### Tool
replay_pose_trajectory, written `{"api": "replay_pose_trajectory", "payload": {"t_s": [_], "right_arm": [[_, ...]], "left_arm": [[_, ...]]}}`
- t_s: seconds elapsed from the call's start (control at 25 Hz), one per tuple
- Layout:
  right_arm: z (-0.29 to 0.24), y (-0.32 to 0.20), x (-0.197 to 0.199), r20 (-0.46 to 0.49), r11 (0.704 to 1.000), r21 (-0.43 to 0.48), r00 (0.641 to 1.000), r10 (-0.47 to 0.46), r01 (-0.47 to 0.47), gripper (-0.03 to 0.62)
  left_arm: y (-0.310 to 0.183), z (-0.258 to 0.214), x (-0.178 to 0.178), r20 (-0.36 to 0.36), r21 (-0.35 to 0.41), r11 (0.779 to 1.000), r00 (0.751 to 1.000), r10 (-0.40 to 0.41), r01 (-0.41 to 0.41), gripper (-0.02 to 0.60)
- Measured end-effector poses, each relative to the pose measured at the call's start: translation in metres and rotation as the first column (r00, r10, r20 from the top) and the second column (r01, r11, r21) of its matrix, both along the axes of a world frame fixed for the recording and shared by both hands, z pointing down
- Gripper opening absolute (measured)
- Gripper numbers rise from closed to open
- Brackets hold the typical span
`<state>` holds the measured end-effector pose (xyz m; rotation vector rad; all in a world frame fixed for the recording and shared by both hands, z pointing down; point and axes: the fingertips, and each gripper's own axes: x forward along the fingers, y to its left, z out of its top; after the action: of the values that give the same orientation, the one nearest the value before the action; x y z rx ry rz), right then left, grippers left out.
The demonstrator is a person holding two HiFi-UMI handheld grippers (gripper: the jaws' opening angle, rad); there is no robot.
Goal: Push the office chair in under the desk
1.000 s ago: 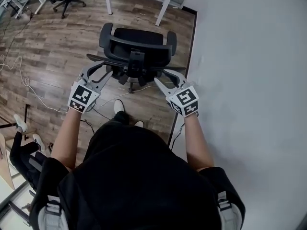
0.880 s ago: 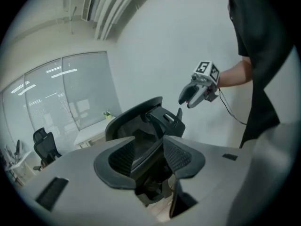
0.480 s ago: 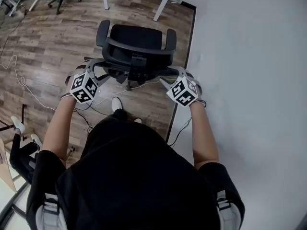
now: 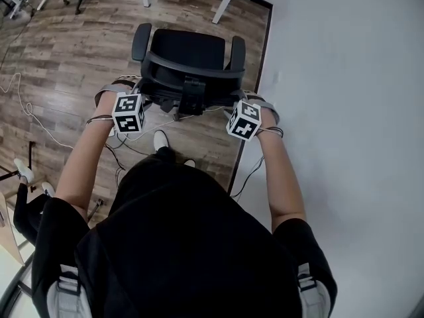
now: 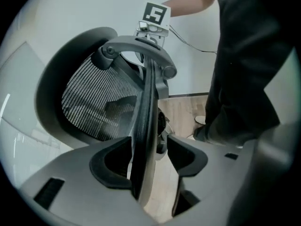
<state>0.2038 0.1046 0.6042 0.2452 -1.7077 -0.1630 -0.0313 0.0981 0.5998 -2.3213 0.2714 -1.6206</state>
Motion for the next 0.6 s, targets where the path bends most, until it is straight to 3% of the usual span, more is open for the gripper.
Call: {"api": "replay_pose_trajectory", "payload": {"t_s": [0.16, 0.36, 0.6], "right_arm": [[0.014, -0.004, 0.0, -0.067, 0.998, 0.006, 0.996, -0.054, 0.055, 0.188], [0.026, -0.01, -0.001, -0.106, 0.994, 0.046, 0.99, -0.095, 0.101, 0.106], [0.028, -0.012, -0.001, -0.096, 0.991, 0.068, 0.99, -0.108, 0.114, 0.1]], "left_arm": [[-0.01, 0.013, -0.001, 0.057, -0.023, 1.0, 0.998, 0.011, -0.01, 0.162], [-0.014, 0.03, -0.003, 0.154, -0.007, 1.0, 0.988, 0.029, -0.029, 0.116], [-0.014, 0.031, -0.005, 0.166, 0.001, 1.0, 0.986, 0.022, -0.023, 0.08]]}}
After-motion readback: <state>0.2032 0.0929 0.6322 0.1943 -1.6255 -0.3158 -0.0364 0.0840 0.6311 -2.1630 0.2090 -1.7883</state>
